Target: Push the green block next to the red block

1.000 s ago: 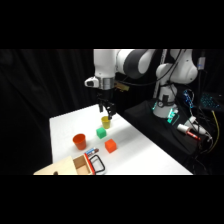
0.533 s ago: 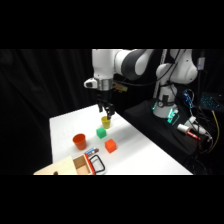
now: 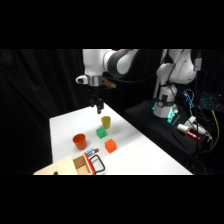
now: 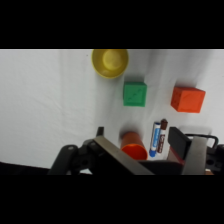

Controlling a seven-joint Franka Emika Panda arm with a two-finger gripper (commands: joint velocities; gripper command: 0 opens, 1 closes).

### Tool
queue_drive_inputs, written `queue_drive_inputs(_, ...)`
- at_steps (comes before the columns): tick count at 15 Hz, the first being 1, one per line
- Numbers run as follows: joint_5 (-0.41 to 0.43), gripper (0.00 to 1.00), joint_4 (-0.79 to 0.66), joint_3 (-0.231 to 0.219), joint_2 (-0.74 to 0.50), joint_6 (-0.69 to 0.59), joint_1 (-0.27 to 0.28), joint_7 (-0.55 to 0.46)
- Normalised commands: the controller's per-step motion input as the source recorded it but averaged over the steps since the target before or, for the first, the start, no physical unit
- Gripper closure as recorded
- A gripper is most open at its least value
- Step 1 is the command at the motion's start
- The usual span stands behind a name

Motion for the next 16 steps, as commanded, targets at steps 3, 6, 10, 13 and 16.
queue_drive_inputs(3, 0.111, 0.00, 0.26, -0.027, 0.28, 0.16, -0.124, -0.33)
queue_drive_inputs(6, 0.143, 0.00, 0.24, -0.002, 0.33, 0.18, -0.123, -0.26)
queue_drive_inputs(10, 0.138, 0.00, 0.20, 0.032, 0.30, 0.15, -0.116, -0.20)
queue_drive_inputs(13, 0.157, 0.00, 0.17, 0.079, 0.24, 0.12, -0.125, -0.20)
queue_drive_inputs(16, 0.151, 0.00, 0.15, 0.097, 0.20, 0.12, -0.132, -0.19)
